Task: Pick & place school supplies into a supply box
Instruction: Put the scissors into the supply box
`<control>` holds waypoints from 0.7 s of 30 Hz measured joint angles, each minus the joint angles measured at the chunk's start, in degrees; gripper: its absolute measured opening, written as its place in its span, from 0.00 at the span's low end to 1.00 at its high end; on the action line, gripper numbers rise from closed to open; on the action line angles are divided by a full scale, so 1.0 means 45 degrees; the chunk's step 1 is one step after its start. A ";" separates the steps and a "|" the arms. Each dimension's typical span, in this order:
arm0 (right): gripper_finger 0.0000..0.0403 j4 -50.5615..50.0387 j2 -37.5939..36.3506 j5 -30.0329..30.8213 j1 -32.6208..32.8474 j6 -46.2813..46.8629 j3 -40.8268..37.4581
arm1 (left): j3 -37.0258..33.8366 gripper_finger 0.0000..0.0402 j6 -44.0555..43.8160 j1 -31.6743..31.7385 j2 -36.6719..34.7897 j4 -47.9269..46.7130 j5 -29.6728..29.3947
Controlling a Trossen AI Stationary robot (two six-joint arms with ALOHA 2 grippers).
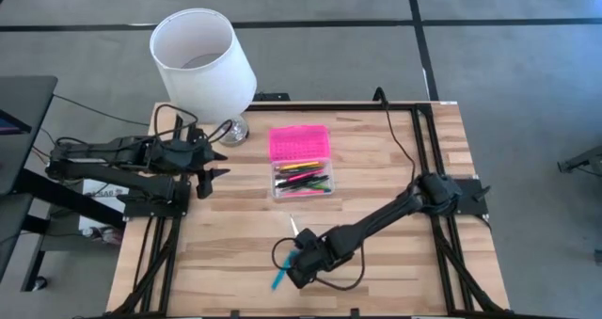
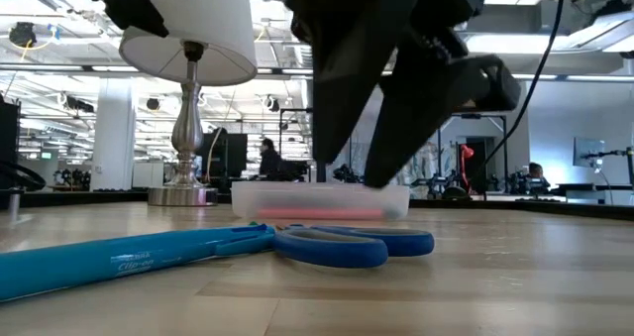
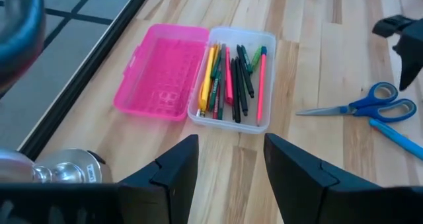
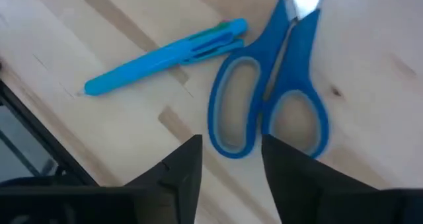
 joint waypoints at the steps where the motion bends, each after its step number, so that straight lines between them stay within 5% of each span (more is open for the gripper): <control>1: 0.39 0.0117 0.0102 -0.0014 0.0004 0.0093 0.0005 | 0.0000 0.42 -0.0047 0.0000 0.0003 0.0000 0.0013; 11: 0.52 -0.0554 0.0318 0.0356 -0.0010 0.0210 0.0002 | 0.0000 0.42 -0.0335 0.0000 0.0003 0.0024 0.0083; 21: 0.53 -0.0168 0.0315 0.0736 -0.0281 -0.0875 0.0005 | 0.0000 0.42 -0.0362 0.0000 0.0003 0.0010 0.0074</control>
